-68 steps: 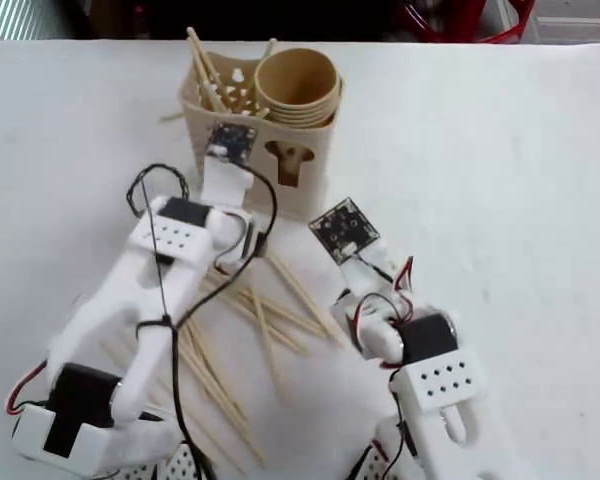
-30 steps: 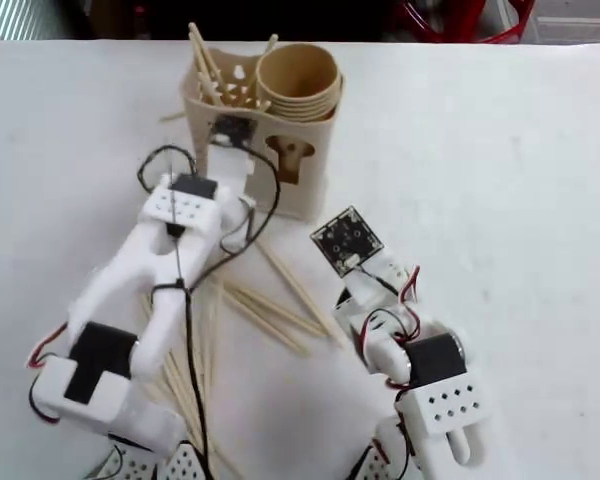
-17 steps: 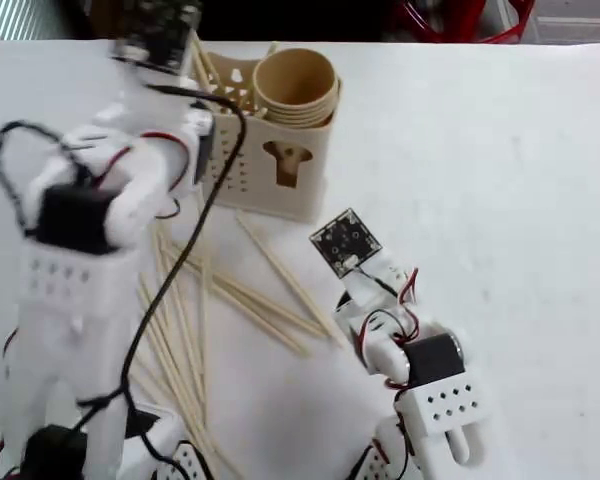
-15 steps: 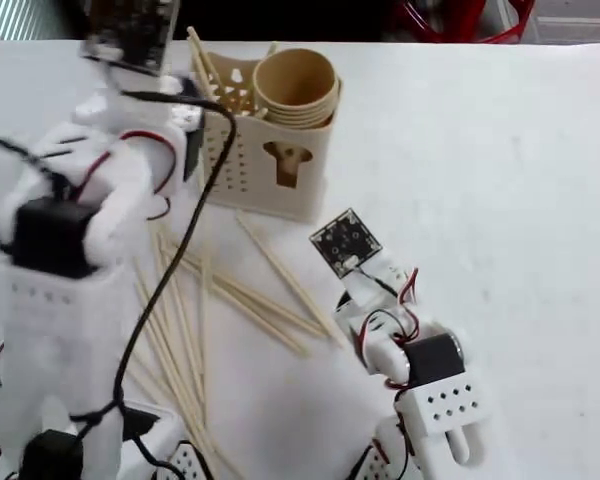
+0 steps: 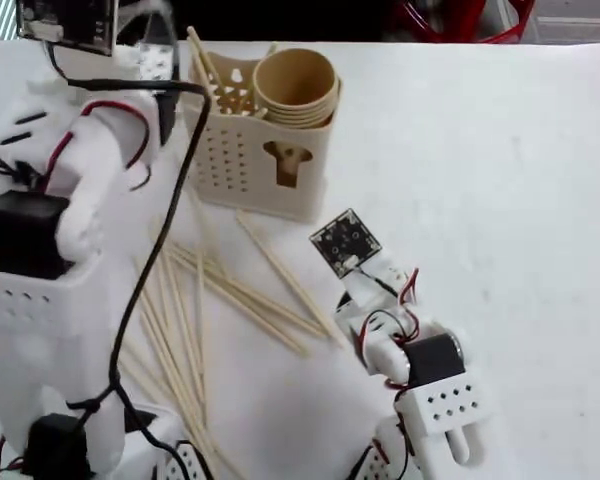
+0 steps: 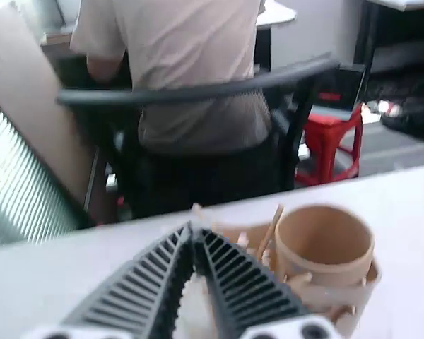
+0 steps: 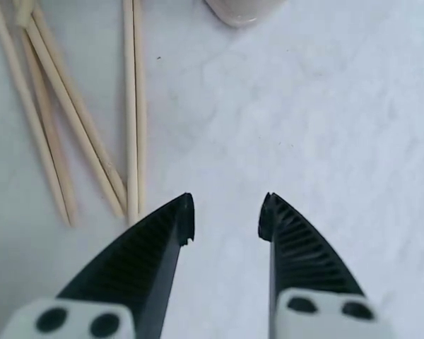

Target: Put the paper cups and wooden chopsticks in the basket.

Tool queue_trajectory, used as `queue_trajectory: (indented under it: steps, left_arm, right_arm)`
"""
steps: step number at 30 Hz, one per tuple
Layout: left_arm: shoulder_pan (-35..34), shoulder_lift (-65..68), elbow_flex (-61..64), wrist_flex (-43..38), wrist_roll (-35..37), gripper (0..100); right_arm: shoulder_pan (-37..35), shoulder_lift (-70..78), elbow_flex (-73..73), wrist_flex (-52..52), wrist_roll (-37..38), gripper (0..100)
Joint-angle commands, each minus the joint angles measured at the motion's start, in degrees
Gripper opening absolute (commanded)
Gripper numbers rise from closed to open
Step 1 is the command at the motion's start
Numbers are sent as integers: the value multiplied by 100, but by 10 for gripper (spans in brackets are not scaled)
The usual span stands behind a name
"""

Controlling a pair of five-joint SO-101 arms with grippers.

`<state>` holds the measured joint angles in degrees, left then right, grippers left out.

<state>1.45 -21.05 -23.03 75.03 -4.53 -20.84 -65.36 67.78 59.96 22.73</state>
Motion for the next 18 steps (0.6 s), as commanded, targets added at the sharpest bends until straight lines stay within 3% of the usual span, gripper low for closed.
queue_trajectory:
  steps: [1, 3, 5, 11, 18]
  left_arm:
    - [-787, -66, -35, 1873, -62, 24]
    - [-1481, -110, 448, 2321, -79, 26]
    - [-2211, -119, 1169, 2189, -404, 50]
    - [-4224, -75, 4000, -123, -1582, 80]
    - [-5411, -66, 6470, -2453, -2769, 82]
  right_arm:
    - [22, -31, -26, 66, 0, 156]
    - [13, -22, -35, 66, 9, 156]
    - [13, -13, -62, 66, 62, 156]
    - [-558, 593, -756, 602, 431, 215]
    - [-1473, 3108, -2787, 655, 440, 261]
